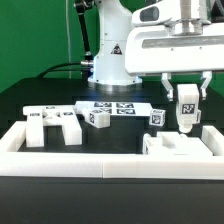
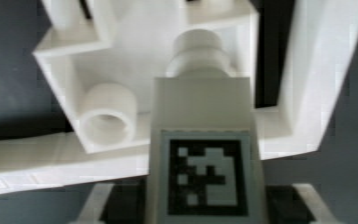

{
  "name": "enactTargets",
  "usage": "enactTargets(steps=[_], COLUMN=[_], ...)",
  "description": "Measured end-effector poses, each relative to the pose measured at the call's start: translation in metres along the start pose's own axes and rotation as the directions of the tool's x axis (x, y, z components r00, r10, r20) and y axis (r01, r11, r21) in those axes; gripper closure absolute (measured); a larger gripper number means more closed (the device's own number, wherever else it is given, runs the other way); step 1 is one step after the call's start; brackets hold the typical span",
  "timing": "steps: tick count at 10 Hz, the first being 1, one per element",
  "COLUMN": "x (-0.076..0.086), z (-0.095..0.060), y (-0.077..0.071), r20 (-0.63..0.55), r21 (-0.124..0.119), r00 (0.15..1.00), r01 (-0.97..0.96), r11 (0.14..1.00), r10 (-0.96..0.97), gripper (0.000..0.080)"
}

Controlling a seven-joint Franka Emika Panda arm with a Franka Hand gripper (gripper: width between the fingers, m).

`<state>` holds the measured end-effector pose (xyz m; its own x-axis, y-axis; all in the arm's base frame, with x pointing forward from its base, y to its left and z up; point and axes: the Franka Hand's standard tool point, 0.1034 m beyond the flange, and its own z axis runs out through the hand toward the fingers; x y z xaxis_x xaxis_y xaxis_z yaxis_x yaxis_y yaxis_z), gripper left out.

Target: Assemble chair

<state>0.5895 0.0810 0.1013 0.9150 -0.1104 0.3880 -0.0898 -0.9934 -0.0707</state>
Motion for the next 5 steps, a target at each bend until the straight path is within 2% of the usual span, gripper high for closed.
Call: enactTargets(steps=[2,3,5], x=[0.0,-0.002,0.008], z=[0.001,0.004,0.006], y=[0.0,-0.005,-0.013], r20=[0.001,-0.001,-0.022], r21=[-0.001,0.0,0.006], r00=[1.0,1.0,0.997], r01=[0.003,0.027,0.08], r11=[1.0,1.0,0.997], r10=[-0.003,-0.027,-0.08], gripper=[0.0509,0.0509,0.0509])
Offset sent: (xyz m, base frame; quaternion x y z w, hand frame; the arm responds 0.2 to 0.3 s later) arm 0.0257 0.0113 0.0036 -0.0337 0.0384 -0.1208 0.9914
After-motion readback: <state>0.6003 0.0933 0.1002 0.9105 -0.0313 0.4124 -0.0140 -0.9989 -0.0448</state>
